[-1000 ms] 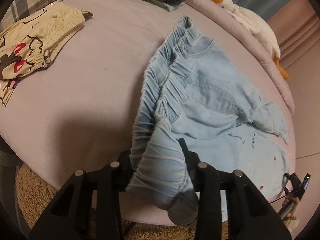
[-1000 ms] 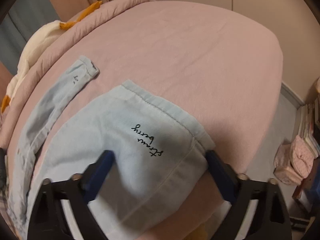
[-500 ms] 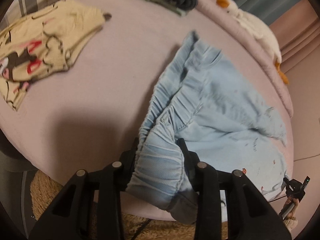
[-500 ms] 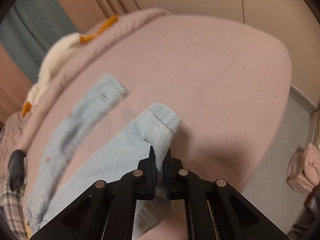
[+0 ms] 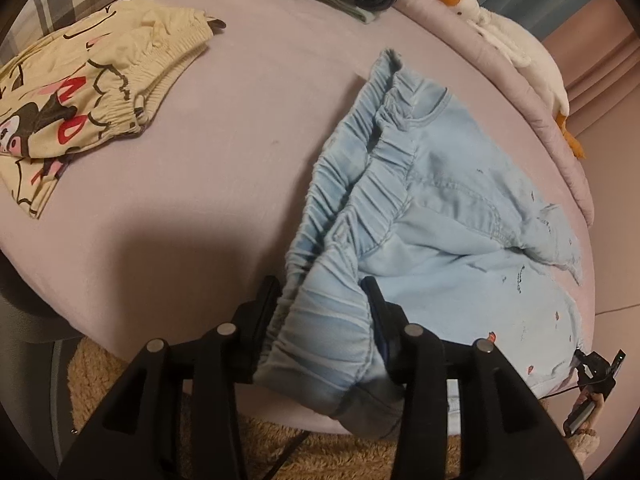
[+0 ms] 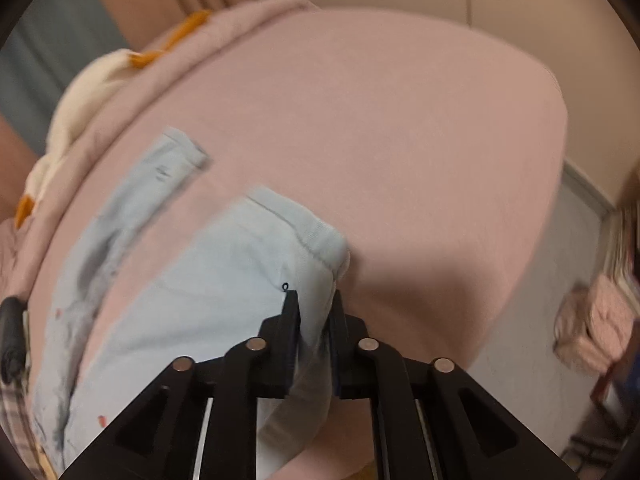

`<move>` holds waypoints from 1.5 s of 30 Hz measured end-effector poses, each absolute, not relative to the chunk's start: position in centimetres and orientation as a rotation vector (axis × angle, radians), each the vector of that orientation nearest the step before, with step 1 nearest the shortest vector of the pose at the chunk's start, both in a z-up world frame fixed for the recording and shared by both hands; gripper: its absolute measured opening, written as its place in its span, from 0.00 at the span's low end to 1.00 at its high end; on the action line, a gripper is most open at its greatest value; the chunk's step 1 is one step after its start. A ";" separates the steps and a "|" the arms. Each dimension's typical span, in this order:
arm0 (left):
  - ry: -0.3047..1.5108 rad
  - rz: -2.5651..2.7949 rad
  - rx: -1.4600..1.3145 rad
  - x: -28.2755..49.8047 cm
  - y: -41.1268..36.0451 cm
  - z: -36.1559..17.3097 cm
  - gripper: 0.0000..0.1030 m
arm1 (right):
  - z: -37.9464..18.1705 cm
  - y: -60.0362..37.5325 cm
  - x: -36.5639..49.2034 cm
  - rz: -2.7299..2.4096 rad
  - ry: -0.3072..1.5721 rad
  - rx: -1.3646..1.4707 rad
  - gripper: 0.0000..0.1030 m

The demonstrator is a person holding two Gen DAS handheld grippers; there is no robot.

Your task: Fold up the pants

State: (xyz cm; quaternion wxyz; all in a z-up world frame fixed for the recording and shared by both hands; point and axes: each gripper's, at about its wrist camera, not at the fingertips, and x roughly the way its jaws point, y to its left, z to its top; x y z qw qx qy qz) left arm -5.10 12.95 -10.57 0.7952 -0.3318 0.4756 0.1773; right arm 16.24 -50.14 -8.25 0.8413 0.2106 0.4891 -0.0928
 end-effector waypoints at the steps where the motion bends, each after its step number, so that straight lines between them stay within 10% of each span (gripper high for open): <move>1: 1.024 0.378 -0.717 -5.2 13.0 -10.5 0.43 | -8.2 -50.6 15.7 -0.193 1.017 0.467 0.14; 5: 1.025 0.382 -0.738 -5.9 13.0 -10.5 0.43 | -7.0 -51.4 14.3 -0.252 0.976 0.403 0.36; 18: 1.033 0.409 -0.738 -5.9 12.7 -10.6 0.43 | -7.5 -52.9 12.9 -0.155 0.980 0.590 0.37; 22: 1.029 0.409 -0.738 -5.9 12.6 -10.6 0.43 | -7.9 -51.0 14.4 -0.119 1.002 0.558 0.07; 34: 1.042 0.415 -0.710 -5.6 12.4 -10.8 0.43 | -1.7 -50.4 13.9 -0.363 0.823 0.436 0.08; 37: 1.044 0.419 -0.697 -5.5 12.2 -10.8 0.43 | -1.8 -51.7 13.3 -0.479 0.820 0.394 0.15; 41: 1.043 0.421 -0.699 -5.4 12.2 -10.8 0.43 | -4.0 -53.0 13.0 -0.362 0.893 0.511 0.58; 45: 1.039 0.420 -0.703 -5.5 12.2 -10.7 0.43 | -6.5 -53.5 12.3 -0.319 0.931 0.588 0.58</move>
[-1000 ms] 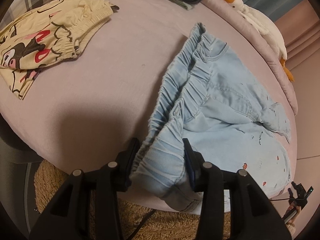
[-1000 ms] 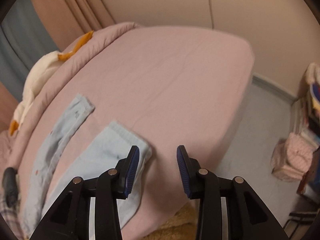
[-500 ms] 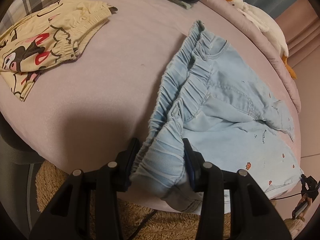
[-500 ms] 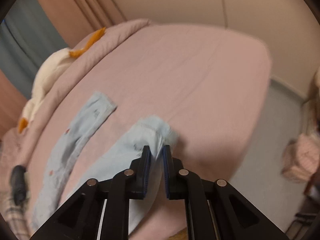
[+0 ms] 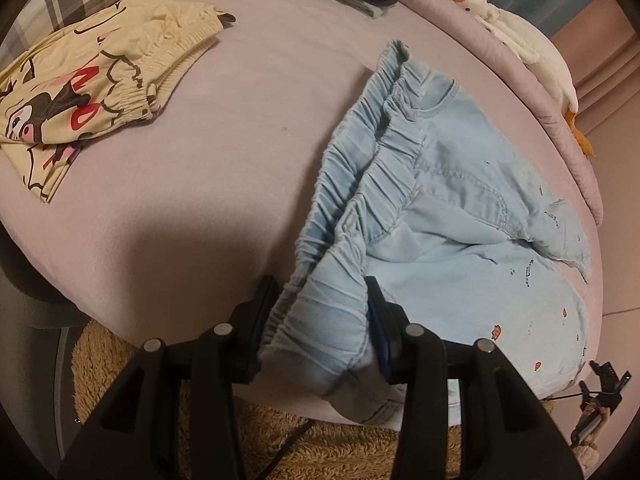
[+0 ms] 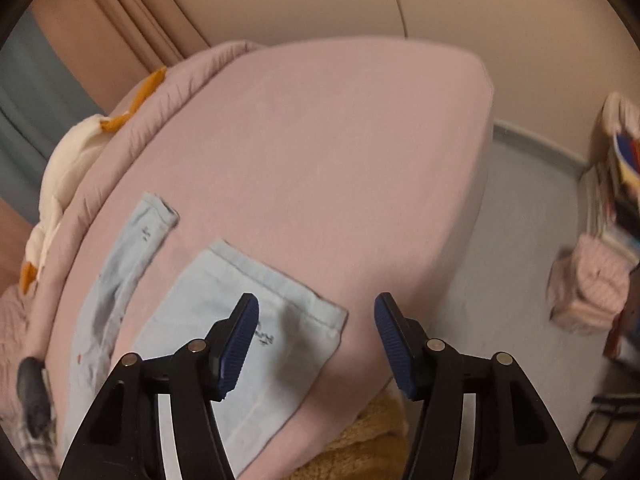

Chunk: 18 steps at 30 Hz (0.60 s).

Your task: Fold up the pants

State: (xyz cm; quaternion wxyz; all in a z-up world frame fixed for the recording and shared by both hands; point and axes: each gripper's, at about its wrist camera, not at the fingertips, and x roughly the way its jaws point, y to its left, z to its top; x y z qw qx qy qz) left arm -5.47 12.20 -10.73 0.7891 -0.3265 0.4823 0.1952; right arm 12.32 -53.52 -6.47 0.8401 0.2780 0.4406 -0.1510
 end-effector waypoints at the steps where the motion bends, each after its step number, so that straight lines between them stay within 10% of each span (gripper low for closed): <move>1: 1.036 0.420 -0.705 -5.5 12.2 -10.7 0.43 | -7.3 -53.7 12.4 -0.308 0.941 0.615 0.58; 3: 1.029 0.420 -0.709 -5.5 12.2 -10.7 0.41 | -8.5 -53.2 12.8 -0.281 0.977 0.663 0.58; 8: 1.011 0.416 -0.716 -6.0 12.2 -10.3 0.37 | -7.9 -52.3 12.9 -0.287 0.958 0.605 0.07; 18: 1.044 0.407 -0.687 -5.8 12.2 -11.0 0.39 | -8.9 -52.8 13.0 -0.323 0.963 0.556 0.06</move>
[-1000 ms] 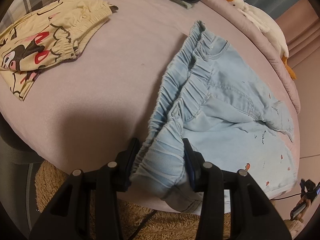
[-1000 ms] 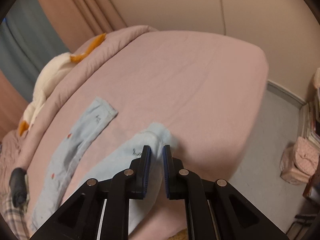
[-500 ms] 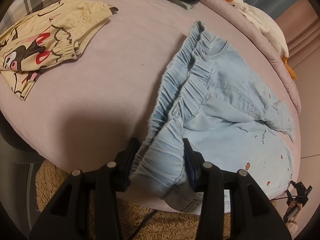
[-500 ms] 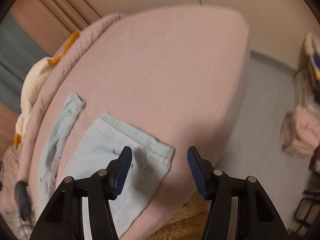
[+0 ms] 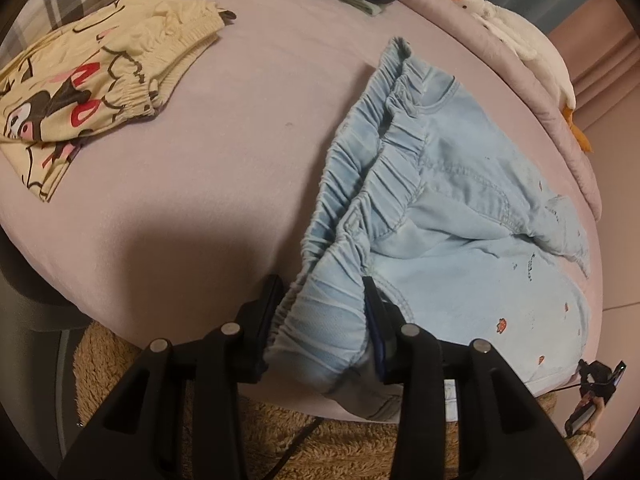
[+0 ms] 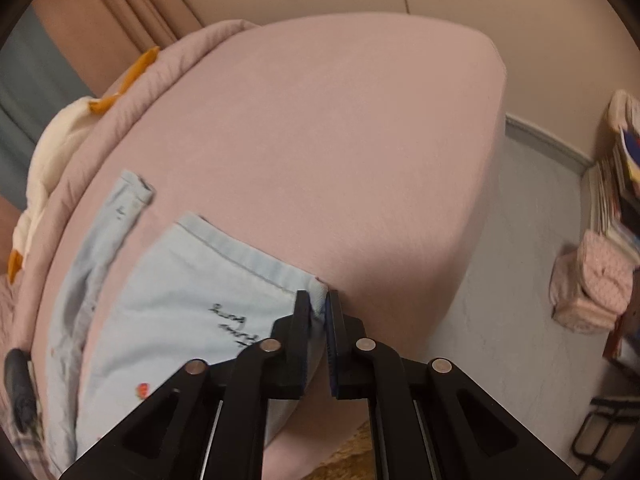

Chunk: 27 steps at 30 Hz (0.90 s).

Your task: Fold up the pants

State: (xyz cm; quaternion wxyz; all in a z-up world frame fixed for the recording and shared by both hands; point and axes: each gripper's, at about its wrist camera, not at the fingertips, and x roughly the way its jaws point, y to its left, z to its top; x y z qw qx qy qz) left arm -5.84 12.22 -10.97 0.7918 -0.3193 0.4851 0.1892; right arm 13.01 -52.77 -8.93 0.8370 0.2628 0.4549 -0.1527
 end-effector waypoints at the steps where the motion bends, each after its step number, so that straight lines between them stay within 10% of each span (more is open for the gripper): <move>1: 1.043 0.409 -0.686 -5.8 12.2 -11.0 0.39 | -9.1 -53.0 12.8 -0.317 0.954 0.566 0.06; 7: 1.041 0.424 -0.714 -6.3 12.2 -10.1 0.61 | -8.5 -52.4 13.2 -0.324 0.981 0.503 0.07; 13: 0.899 0.407 -0.682 -7.2 11.7 -4.9 0.88 | -5.6 -51.3 12.1 -0.352 0.942 0.397 0.48; 27: 0.844 0.251 -0.644 3.5 7.3 -1.9 0.94 | 2.6 -38.3 17.4 0.119 0.875 0.375 0.66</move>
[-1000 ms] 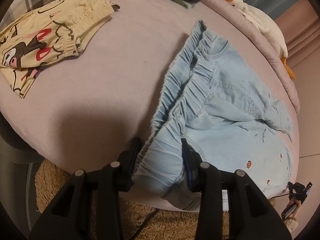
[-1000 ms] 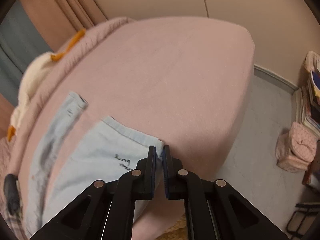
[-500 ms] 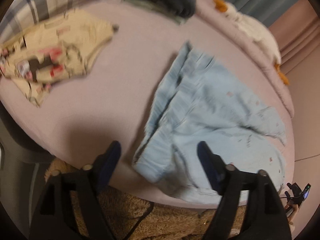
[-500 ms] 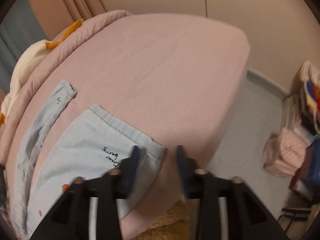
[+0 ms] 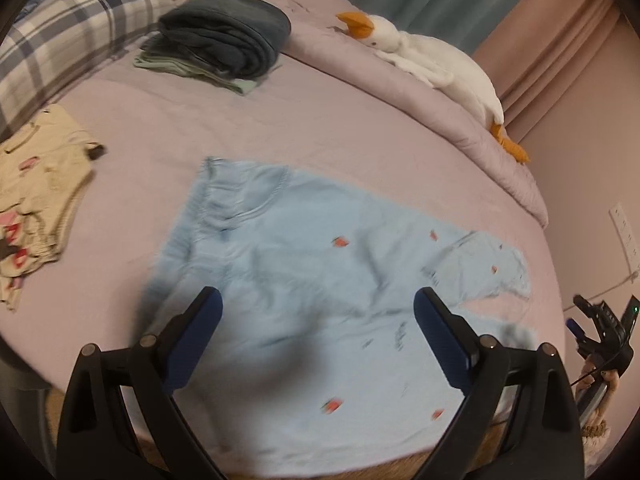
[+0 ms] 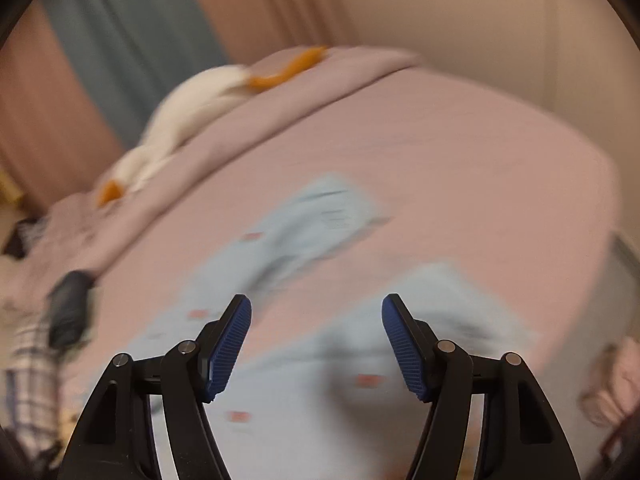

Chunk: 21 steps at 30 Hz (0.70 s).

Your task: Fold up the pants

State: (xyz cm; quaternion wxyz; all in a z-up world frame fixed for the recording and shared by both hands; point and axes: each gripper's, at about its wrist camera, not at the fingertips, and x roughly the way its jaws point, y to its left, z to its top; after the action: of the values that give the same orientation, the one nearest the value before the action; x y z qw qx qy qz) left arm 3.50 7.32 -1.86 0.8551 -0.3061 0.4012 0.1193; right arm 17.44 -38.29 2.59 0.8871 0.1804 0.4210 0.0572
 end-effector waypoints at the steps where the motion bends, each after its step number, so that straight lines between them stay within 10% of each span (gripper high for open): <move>1: 0.847 0.253 -0.649 4.2 7.2 -2.0 0.94 | 2.7 -37.1 18.6 0.164 0.896 0.393 0.66; 21: 0.965 0.325 -0.677 11.5 7.2 -6.4 0.90 | -5.1 -14.6 36.0 0.306 1.233 0.175 0.52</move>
State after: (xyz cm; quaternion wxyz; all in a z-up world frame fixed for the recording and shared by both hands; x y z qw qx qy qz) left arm 11.47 7.19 -6.41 0.8190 -0.3177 0.4529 0.1524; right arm 35.95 -14.58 -5.13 0.8013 0.0815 0.5753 0.1425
